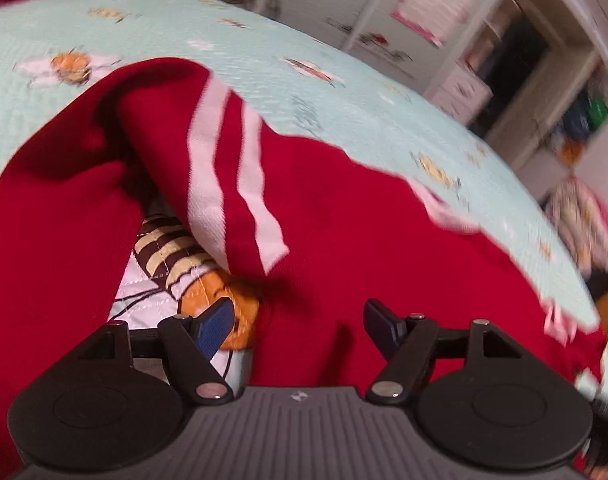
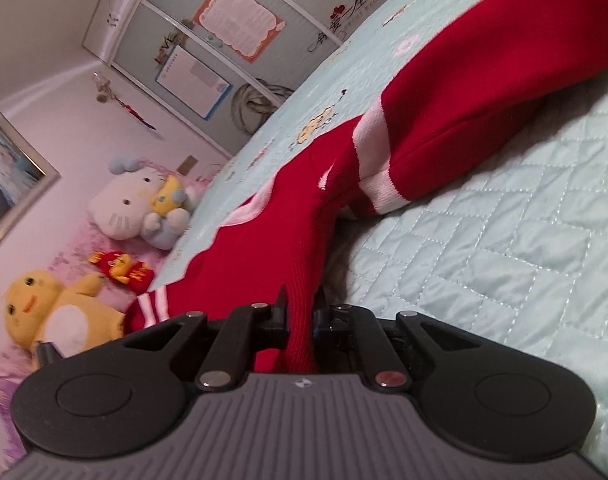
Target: Fold clothes
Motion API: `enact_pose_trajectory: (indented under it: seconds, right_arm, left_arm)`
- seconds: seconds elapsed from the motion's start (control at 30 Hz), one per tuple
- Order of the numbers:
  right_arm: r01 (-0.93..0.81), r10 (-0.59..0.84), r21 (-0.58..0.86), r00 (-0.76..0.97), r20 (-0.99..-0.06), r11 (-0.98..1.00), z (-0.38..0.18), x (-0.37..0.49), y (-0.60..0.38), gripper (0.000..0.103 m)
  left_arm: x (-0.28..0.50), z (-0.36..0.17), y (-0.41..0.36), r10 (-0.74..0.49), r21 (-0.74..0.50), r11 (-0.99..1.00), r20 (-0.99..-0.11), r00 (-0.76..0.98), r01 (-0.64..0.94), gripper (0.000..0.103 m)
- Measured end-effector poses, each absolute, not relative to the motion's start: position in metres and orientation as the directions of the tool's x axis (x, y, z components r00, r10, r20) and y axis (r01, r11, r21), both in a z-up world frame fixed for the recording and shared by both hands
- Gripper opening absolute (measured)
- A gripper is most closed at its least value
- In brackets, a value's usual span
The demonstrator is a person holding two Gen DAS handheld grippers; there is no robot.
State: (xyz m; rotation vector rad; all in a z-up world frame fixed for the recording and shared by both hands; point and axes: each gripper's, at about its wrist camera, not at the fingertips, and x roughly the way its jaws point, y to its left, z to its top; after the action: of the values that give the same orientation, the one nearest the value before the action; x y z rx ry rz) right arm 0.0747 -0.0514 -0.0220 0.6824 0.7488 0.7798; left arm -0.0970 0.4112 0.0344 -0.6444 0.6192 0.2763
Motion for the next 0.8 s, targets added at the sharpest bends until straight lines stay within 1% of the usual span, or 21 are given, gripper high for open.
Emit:
enact_pose_trajectory:
  seconds: [0.07,0.1,0.13,0.2,0.3,0.37,0.47,0.57,0.63,0.7,0.73,0.8]
  right_arm:
    - [-0.354,0.817,0.783,0.482,-0.315,0.511,-0.024,0.076,-0.055,0.010]
    - [-0.350,0.823,0.792,0.478,-0.308,0.500,-0.025,0.077,-0.056,0.010]
    - [-0.352,0.824,0.793,0.477,-0.306,0.498,-0.024,0.077,-0.057,0.010]
    - [-0.355,0.826,0.793,0.475,-0.303,0.495,-0.024,0.077,-0.058,0.010]
    - [-0.354,0.831,0.800,0.472,-0.295,0.485,-0.024,0.076,-0.060,0.011]
    - [-0.356,0.829,0.797,0.474,-0.297,0.489,-0.023,0.076,-0.060,0.011]
    - [-0.365,0.822,0.783,0.481,-0.305,0.504,-0.021,0.074,-0.058,0.012]
    - [-0.378,0.809,0.756,0.489,-0.327,0.534,-0.018,0.071,-0.056,0.013]
    - [-0.384,0.800,0.741,0.494,-0.339,0.551,-0.017,0.070,-0.054,0.011]
    - [-0.386,0.793,0.729,0.499,-0.350,0.565,-0.017,0.069,-0.053,0.010]
    - [-0.388,0.792,0.727,0.500,-0.350,0.567,-0.017,0.068,-0.053,0.010]
    - [-0.394,0.787,0.718,0.510,-0.348,0.574,-0.016,0.067,-0.053,0.011]
  left_arm:
    - [-0.095,0.031,0.419,0.057,-0.536,0.712,-0.600,0.798,-0.454,0.072]
    - [-0.093,0.030,0.422,0.068,-0.541,0.697,-0.602,0.795,-0.470,0.065]
    - [-0.090,0.030,0.423,0.084,-0.532,0.693,-0.612,0.787,-0.487,0.048]
    - [-0.085,0.030,0.426,0.110,-0.509,0.689,-0.631,0.768,-0.516,0.020]
    - [-0.082,0.032,0.431,0.103,-0.503,0.696,-0.636,0.765,-0.512,0.016]
    - [-0.079,0.043,0.432,0.133,-0.460,0.729,-0.631,0.765,-0.506,0.015]
    - [-0.080,0.064,0.429,0.196,-0.410,0.771,-0.576,0.794,-0.488,0.014]
    - [-0.072,0.061,0.419,0.266,-0.286,0.823,-0.569,0.778,-0.491,0.015]
    - [-0.065,0.042,0.413,0.298,-0.196,0.846,-0.598,0.744,-0.496,0.016]
    - [-0.066,0.030,0.404,0.334,-0.119,0.864,-0.593,0.733,-0.490,0.017]
    - [-0.067,0.029,0.400,0.354,-0.091,0.865,-0.587,0.728,-0.493,0.017]
    - [-0.068,0.031,0.399,0.370,-0.082,0.857,-0.589,0.718,-0.509,0.017]
